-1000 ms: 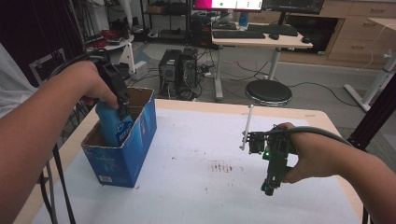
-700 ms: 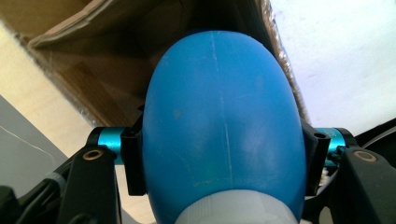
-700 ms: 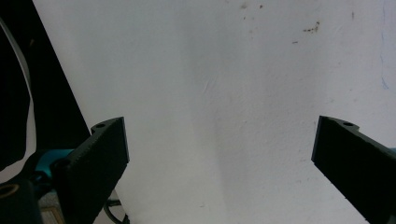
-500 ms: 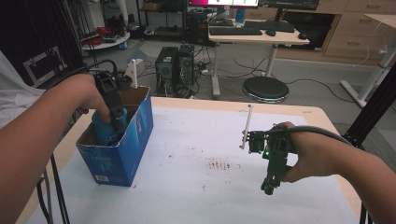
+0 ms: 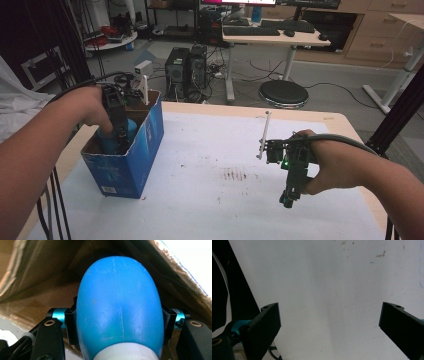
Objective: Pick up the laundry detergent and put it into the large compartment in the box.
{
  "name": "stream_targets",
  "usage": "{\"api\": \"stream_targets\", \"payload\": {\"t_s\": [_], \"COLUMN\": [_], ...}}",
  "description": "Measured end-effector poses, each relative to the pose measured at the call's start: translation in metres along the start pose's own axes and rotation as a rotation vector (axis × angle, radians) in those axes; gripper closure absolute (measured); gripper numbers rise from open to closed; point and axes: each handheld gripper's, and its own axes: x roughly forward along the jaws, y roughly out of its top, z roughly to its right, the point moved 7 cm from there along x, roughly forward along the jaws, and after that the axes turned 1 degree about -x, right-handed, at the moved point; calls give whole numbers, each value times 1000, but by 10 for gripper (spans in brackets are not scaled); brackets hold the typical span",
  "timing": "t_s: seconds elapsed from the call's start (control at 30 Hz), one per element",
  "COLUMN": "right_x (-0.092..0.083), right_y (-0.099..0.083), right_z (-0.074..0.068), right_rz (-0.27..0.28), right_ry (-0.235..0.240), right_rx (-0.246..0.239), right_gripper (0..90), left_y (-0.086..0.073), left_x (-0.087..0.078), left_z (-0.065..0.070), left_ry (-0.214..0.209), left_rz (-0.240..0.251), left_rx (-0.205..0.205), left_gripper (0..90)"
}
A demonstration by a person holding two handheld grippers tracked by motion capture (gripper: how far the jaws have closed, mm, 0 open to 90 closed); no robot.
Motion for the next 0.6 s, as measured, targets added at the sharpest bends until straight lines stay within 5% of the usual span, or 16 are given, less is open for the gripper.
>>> {"api": "stream_targets", "payload": {"t_s": [0.33, 0.6], "right_x": [3, 3], "right_y": [1, 1], "right_z": [-1, -1], "right_rz": [-7, -2], "right_ry": [8, 7], "right_rx": [6, 7], "right_gripper": [29, 29], "left_y": [4, 6], "left_x": [10, 10], "left_z": [2, -1], "left_ry": [0, 12], "left_rz": [8, 6], "left_rx": [75, 72], "left_gripper": [370, 367]}}
